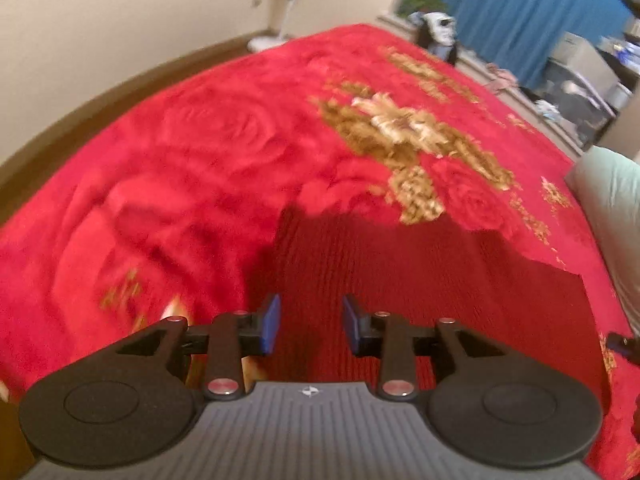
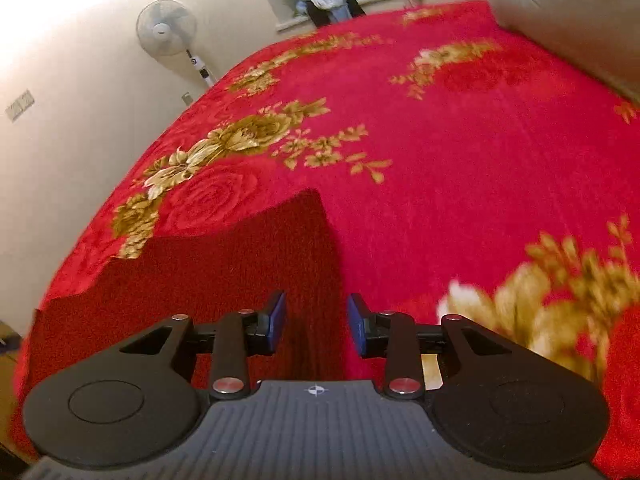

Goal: Fold small clothes

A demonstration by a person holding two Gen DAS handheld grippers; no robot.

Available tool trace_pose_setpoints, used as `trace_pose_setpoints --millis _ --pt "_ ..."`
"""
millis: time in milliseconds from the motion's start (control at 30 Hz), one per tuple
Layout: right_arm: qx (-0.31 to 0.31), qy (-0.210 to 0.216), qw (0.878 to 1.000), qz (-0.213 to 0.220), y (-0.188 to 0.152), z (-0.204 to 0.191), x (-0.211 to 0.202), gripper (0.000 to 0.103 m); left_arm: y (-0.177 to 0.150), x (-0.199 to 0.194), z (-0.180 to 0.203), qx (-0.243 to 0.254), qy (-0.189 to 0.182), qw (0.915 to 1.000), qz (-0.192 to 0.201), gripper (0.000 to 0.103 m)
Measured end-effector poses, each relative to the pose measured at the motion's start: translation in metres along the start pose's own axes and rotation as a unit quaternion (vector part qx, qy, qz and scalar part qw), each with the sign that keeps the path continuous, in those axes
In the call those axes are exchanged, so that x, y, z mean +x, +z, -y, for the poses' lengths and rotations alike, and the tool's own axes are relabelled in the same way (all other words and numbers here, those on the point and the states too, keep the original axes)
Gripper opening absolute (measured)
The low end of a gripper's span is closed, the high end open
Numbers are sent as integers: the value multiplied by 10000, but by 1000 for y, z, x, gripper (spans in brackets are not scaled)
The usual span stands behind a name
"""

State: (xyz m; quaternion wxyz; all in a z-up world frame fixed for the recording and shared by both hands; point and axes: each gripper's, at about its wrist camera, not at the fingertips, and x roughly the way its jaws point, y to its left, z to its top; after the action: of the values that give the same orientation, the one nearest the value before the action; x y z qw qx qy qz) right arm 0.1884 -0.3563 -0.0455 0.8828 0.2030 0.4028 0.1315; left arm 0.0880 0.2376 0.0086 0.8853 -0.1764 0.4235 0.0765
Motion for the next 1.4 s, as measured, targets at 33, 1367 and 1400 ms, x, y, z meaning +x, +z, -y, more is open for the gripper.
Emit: trace_pose_setpoints --millis 33,1367,1400 --pt "88 0 10000 -19 -1 -1 -10 36 -6 -9 -3 -161 -52 9999 -14 38" --pt "-381 -687 9969 -68 -83 -20 -34 12 -116 -31 2 24 472 9987 -188 18" --pt "-329 -768 9962 -252 -86 -17 -27 12 -116 -24 -1 -84 495 9981 -365 21"
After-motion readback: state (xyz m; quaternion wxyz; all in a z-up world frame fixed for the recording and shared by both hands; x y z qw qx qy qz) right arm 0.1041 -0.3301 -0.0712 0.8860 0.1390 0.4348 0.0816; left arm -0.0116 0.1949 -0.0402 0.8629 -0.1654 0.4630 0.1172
